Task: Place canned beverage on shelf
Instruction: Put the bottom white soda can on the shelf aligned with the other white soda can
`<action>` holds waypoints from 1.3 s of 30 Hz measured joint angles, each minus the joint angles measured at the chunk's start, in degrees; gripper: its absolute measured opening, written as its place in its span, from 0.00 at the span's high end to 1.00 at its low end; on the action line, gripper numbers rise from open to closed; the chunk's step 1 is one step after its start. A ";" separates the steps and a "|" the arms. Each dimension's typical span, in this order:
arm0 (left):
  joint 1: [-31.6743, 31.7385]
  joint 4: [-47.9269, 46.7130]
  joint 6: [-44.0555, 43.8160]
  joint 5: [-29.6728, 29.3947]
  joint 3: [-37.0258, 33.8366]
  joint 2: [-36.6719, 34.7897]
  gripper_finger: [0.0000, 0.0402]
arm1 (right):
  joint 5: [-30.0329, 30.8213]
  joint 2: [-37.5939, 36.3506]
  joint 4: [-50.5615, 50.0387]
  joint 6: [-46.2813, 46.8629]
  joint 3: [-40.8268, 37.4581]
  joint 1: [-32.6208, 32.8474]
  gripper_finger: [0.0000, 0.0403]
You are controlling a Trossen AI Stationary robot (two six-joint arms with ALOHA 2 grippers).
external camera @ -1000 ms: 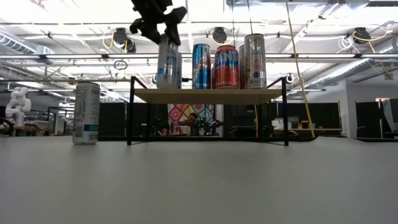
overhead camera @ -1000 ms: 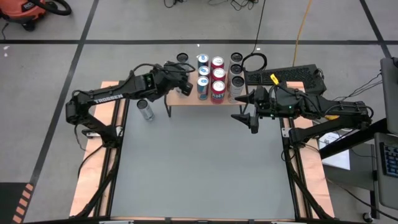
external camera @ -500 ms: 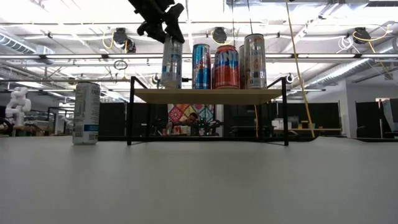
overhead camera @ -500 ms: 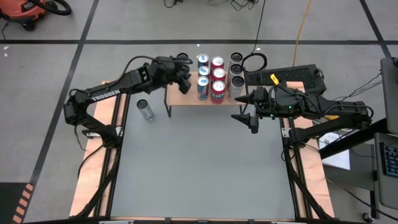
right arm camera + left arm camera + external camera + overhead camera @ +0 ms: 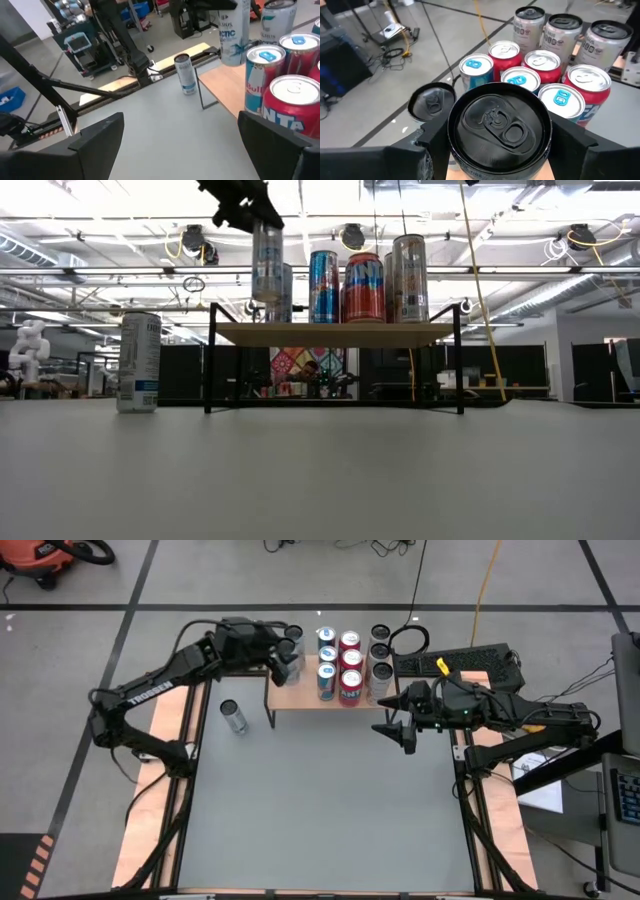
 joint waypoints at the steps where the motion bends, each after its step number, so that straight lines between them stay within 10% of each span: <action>1: 0.75 0.16 0.39 1.41 -0.41 -0.46 0.40 | 0.01 0.00 0.52 0.08 0.00 0.00 0.12; 14: 7.98 10.77 5.14 21.21 -8.64 -1.83 0.40 | 0.52 0.00 6.92 2.04 0.00 -0.02 0.12; 39: 7.49 13.90 10.77 17.42 -12.53 0.43 0.38 | 3.63 0.63 7.08 4.15 0.00 -0.04 0.12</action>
